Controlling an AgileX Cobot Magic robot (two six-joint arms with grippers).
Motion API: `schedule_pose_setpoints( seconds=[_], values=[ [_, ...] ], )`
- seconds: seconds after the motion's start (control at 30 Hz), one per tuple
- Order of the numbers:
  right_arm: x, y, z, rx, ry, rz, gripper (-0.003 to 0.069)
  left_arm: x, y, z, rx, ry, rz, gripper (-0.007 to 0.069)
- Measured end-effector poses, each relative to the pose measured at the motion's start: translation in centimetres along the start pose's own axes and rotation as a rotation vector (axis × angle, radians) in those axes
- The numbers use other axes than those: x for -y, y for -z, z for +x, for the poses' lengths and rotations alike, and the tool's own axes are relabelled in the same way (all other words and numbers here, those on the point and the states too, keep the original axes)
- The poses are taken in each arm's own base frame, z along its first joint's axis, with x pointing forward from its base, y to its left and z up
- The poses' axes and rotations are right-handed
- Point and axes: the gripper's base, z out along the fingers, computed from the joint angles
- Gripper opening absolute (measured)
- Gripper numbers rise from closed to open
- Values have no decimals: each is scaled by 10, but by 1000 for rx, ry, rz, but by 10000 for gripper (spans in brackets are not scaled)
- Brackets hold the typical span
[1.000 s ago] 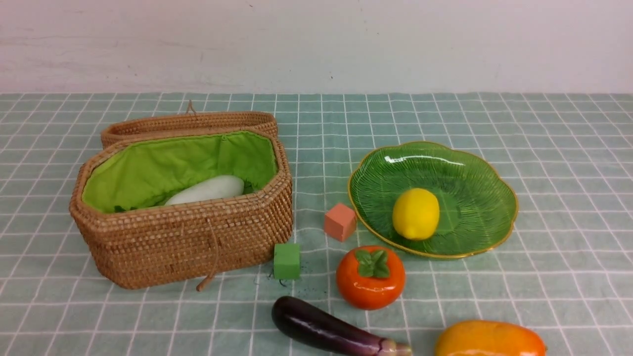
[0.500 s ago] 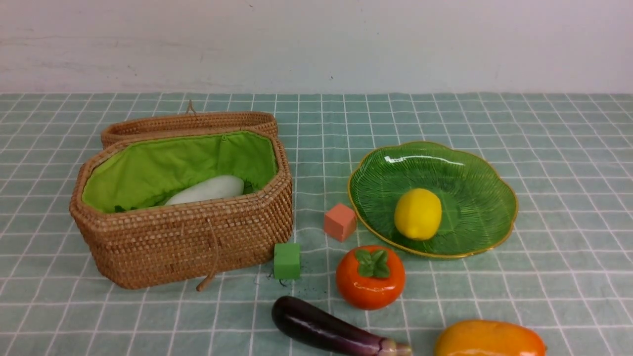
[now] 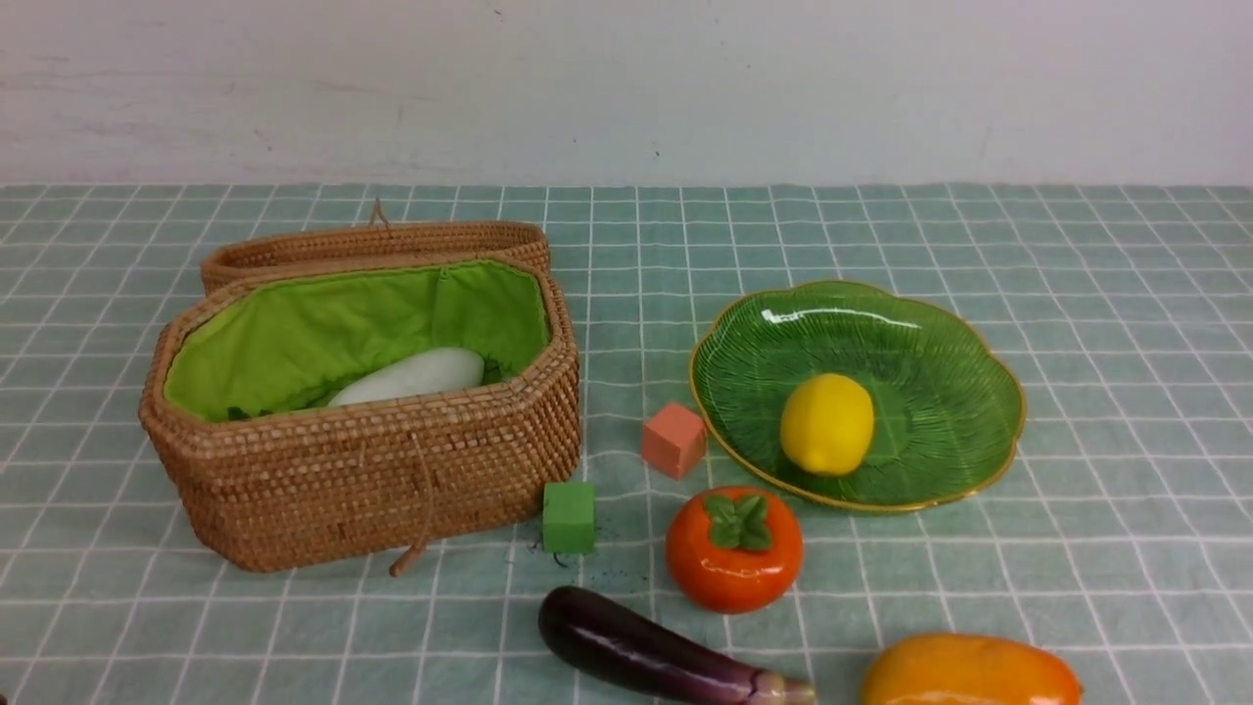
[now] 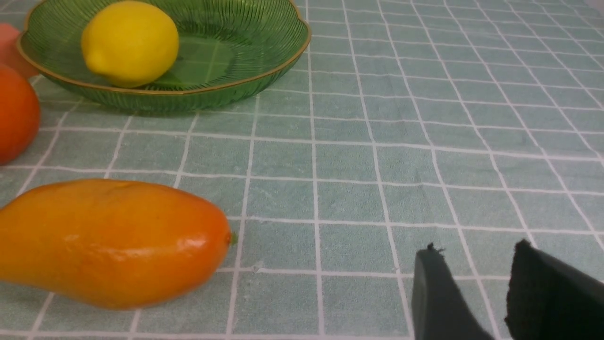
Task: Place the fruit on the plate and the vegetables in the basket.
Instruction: Use the right arm to grab a mango and put it into the right plate
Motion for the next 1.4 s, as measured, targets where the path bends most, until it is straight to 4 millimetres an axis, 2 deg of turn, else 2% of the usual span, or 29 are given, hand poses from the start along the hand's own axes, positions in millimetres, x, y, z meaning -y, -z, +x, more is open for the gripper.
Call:
schedule_pose_setpoints(
  seconds=[0.17,0.27,0.37,0.43,0.5,0.53,0.57,0.6,0.77,0.9,1.4],
  values=[
    [0,0,0,0,0,0,242,-2,-4,-4,239,-10,11,-13],
    [0,0,0,0,0,0,242,-8,-6,7,381,32,-24,-13],
    [0,0,0,0,0,0,242,-14,-10,23,453,52,-61,-13],
    [0,0,0,0,0,0,242,-20,-17,46,544,59,-126,-13],
    [0,0,0,0,0,0,242,-23,-24,60,576,65,-160,-13],
    [0,0,0,0,0,0,242,-23,-23,60,586,65,-163,-13],
    [0,0,0,0,0,0,242,-27,-36,74,582,81,-202,-13],
    [0,0,0,0,0,0,242,-28,-37,75,585,84,-210,-13],
    [0,0,0,0,0,0,242,-39,-73,112,461,135,-256,-13],
    [0,0,0,0,0,0,242,-42,-79,124,356,160,-280,-13],
    [0,0,0,0,0,0,242,-42,-80,127,329,169,-285,-2]
  ],
)
